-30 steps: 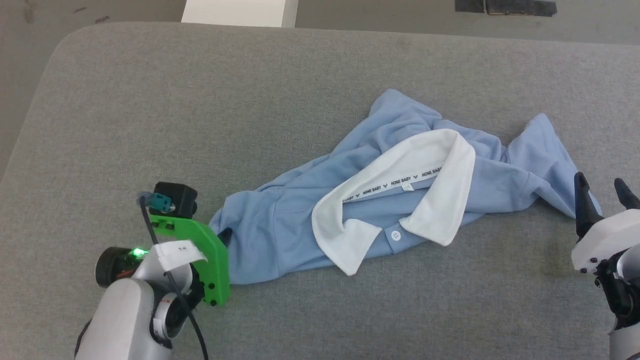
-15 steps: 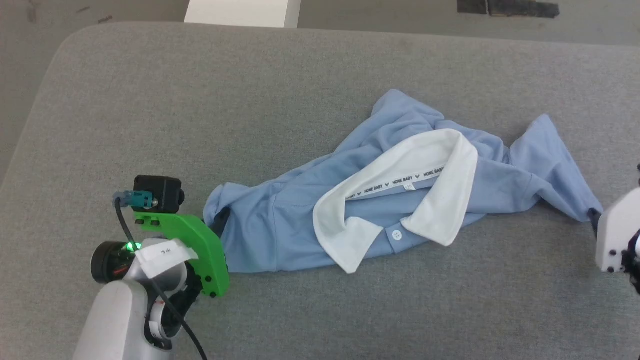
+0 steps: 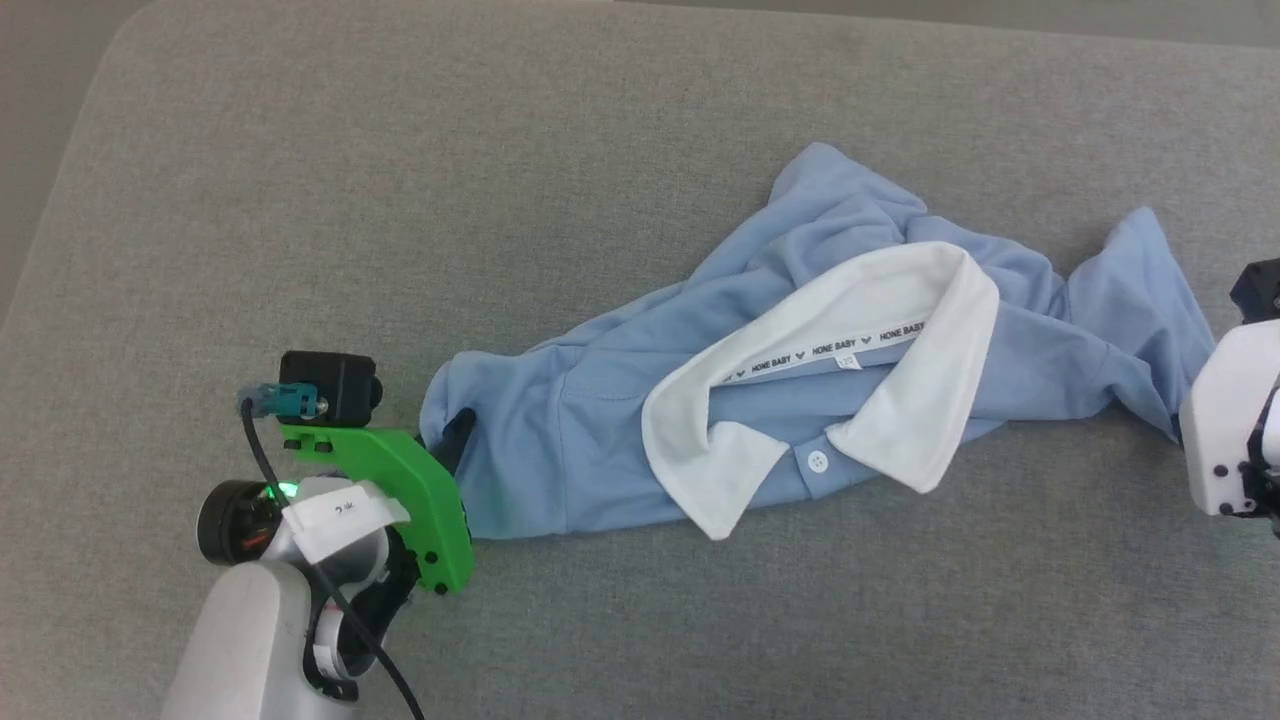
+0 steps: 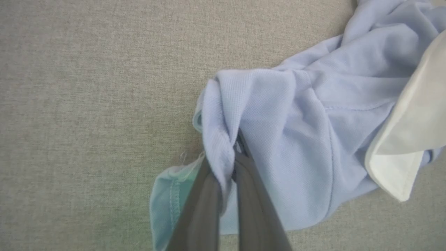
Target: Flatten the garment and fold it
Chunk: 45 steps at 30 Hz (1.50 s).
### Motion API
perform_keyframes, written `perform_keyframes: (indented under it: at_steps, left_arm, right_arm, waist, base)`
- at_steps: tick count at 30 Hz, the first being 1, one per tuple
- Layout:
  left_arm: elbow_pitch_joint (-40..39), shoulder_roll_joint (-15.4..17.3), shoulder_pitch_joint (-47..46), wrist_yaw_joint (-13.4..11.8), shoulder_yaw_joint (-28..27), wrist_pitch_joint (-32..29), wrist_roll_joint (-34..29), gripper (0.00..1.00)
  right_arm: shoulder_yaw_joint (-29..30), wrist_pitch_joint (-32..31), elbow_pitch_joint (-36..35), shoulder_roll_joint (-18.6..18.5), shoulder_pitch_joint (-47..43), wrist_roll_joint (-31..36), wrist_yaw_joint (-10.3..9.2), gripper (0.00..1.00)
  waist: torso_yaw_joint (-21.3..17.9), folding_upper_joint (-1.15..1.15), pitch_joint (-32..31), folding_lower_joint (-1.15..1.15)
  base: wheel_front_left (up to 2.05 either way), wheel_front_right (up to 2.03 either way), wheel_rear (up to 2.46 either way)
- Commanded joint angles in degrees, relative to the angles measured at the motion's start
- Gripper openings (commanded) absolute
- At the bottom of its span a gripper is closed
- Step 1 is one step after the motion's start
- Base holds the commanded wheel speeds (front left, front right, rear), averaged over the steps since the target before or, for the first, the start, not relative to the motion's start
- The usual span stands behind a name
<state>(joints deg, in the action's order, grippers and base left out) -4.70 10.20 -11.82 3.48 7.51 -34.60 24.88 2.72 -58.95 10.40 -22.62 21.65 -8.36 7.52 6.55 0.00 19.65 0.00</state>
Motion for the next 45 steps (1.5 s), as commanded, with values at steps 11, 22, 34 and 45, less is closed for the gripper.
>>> perform_keyframes:
  at_steps: [11,22,34,45]
  left_arm:
    - [0.8,0.1,-0.6,-0.3,-0.9,3.2,1.2,0.0]
    - [-3.2,0.3,2.8,-1.8,-4.8,7.4,3.0,0.0]
    - [-8.0,0.2,4.5,-2.6,-8.6,9.2,6.4,0.0]
    - [-7.6,2.7,-16.9,-1.9,-10.3,10.7,6.9,0.0]
  right_arm:
    - [2.6,4.9,-2.7,0.9,-0.7,-4.7,-0.03,0.0]
    - [12.9,11.0,-11.8,6.7,-5.5,-11.3,-0.03,0.0]
    - [20.1,13.6,-18.8,13.6,-6.5,-22.7,-0.03,0.0]
    - [21.9,16.8,-18.3,13.5,13.6,-24.7,-0.03,0.0]
  waist:
    - [-1.0,0.0,-3.0,0.0]
    - [-3.0,0.0,-11.4,0.0]
    - [-4.0,0.0,-14.7,0.0]
    - [-4.0,0.0,-15.2,0.0]
  base:
    - [0.0,0.0,0.0]
    - [0.0,0.0,0.0]
    - [0.0,0.0,0.0]
    - [0.0,0.0,0.0]
